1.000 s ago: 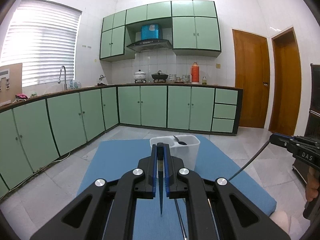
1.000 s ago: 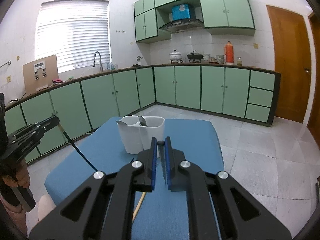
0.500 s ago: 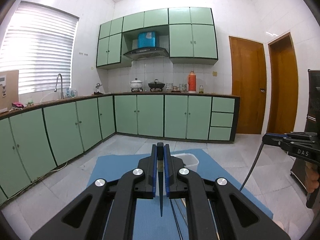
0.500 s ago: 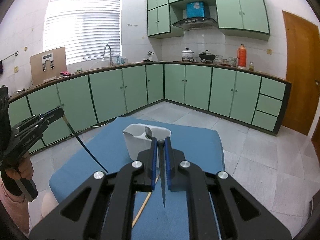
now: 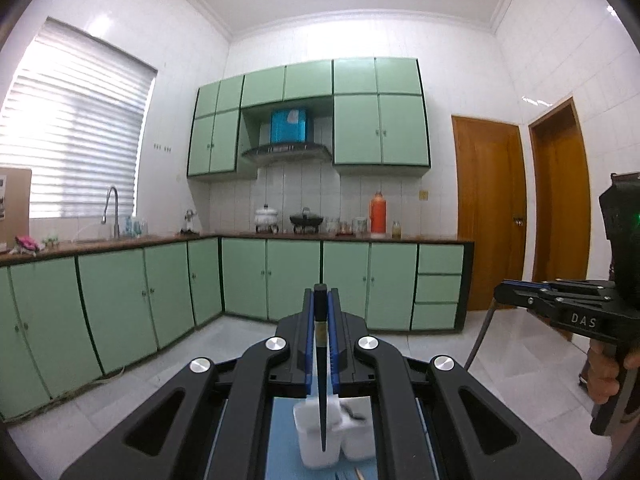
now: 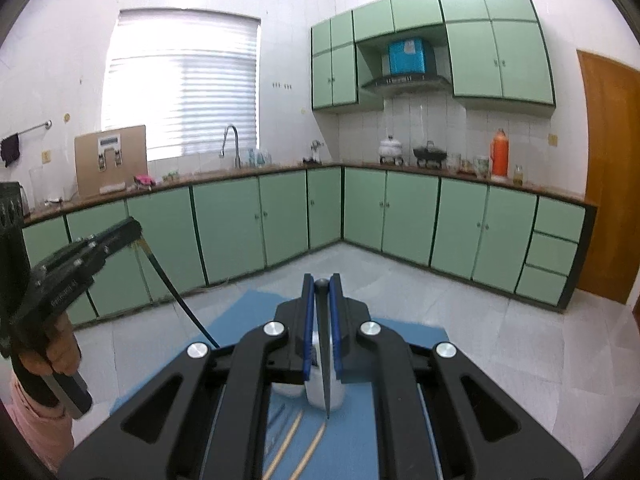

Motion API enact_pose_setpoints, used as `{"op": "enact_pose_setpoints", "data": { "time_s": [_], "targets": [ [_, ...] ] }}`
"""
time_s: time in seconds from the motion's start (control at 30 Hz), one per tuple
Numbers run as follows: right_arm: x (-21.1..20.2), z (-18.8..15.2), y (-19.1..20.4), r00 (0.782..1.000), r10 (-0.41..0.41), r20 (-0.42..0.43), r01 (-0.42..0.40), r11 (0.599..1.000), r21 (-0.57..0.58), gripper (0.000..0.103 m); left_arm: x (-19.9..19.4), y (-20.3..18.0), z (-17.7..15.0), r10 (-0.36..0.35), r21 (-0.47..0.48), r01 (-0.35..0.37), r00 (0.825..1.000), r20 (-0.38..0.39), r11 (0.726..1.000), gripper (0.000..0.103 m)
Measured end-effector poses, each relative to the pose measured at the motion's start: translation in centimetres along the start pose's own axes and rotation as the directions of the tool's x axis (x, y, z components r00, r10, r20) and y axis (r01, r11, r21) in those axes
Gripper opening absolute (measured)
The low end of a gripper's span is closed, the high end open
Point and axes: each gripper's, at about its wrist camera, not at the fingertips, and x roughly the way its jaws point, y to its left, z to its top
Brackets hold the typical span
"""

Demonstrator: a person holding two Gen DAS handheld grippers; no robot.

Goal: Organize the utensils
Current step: 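Carry both chopsticks over the white holder and open both tools to drop them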

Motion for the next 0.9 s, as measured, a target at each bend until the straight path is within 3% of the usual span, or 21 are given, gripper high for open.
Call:
{"op": "enact_pose_setpoints", "data": {
  "time_s": [0.2, 0.33, 0.67, 0.9],
  "targets": [
    [3.6, 2.9, -0.6, 1.0, 0.003, 0.031, -0.002, 1.0, -0.004, 0.007, 4.8, -0.1, 1.1, 0.018, 0.001, -0.018, 0.999, 0.036, 1.0, 0.006],
    [7.2, 3.1, -1.3, 1.0, -0.011, 0.027, 0.011, 1.0, 0.002, 0.007, 8.7, 0.3, -0.1, 0.016, -0.015, -0.016, 1.0, 0.002, 1.0, 0.006],
    [15.5, -1.1, -3.3, 0.997, -0.025, -0.073, 0.028, 0.999, 0.04, 0.007, 16.7, 2.0, -5.2, 0.029, -0.043, -0.034, 0.992, -0.122, 0.998, 0.006],
    [18.3, -3.9, -4.3, 0.994, -0.013, -0.111, 0.023, 0.996, 0.088, 0.007, 19.3, 2.9, -8.2, 0.035, -0.053, -0.046, 0.981, -0.19, 0.998, 0.006]
  ]
}}
